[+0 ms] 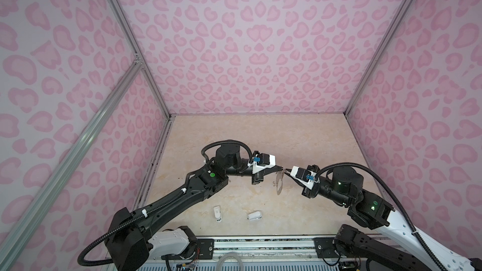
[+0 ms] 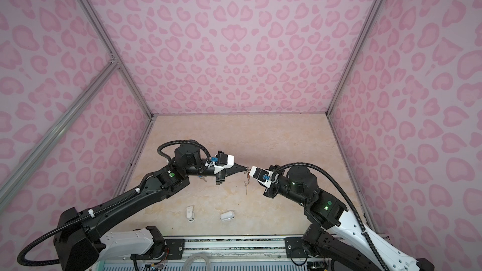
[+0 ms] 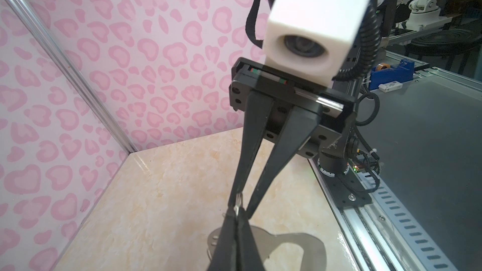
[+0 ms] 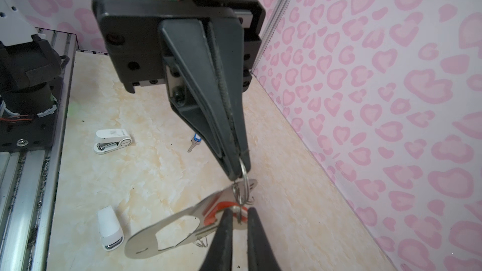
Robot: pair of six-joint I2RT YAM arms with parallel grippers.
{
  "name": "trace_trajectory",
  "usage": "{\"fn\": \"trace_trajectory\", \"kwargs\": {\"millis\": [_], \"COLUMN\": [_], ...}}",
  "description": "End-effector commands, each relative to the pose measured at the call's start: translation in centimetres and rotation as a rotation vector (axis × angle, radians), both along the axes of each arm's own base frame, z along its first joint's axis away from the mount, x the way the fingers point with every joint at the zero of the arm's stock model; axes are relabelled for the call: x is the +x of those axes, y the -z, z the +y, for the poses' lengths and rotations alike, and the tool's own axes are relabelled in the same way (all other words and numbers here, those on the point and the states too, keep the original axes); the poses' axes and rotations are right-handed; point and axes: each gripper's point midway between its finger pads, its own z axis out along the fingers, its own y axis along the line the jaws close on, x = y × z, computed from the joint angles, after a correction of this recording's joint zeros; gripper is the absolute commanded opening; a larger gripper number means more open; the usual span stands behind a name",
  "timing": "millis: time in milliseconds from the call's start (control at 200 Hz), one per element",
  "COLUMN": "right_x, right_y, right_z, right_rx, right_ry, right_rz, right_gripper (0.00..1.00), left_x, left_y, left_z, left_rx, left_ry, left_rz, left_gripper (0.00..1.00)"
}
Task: Put the keys on the keyring
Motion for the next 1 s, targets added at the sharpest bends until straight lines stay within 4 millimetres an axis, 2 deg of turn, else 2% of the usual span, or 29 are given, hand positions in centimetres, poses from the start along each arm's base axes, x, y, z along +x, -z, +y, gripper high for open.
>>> {"fn": "trace_trajectory", "kwargs": {"millis": [0, 210, 335, 690, 870, 995], "right_x": [0.1, 0.5, 0.9, 1.4, 1.4, 0.5], "right_y": [-0.9, 0.0, 0.3, -0.7, -0.1, -1.0], "right_z": [0.3, -0.1, -0.3, 0.5, -1.0, -1.8], "right_rx": [0.024, -0.011, -0.016, 0.069, 0.059, 0.107], "right_ry": [-0.005, 0.025, 0.051, 0.058, 0.094, 0.076], "right_rz": [-0.023, -0.008, 0.001, 0.013, 0.021, 0.027], "right_gripper": [0.09, 0.00, 0.00, 0.00, 0.12, 0.20], "left_x": [0.0, 0.3, 0.7, 1.6, 1.5, 1.0], "left_y": [-0.8, -1.3, -1.9, -1.5, -1.5, -1.5], "left_z": [-0.2, -0.2, -0.7, -1.5, -1.2, -1.1], "left_rx": [-0.022, -0.037, -0.064, -0.097, -0.096, -0.094], "left_ry": [0.007, -0.012, -0.022, -0.059, -0.052, -0.016], "left_rz": [-0.027, -0.041, -0.044, -0.033, -0.035, -0.034], "left_gripper": [0.03, 0.03, 0.03, 0.03, 0.03, 0.03]}}
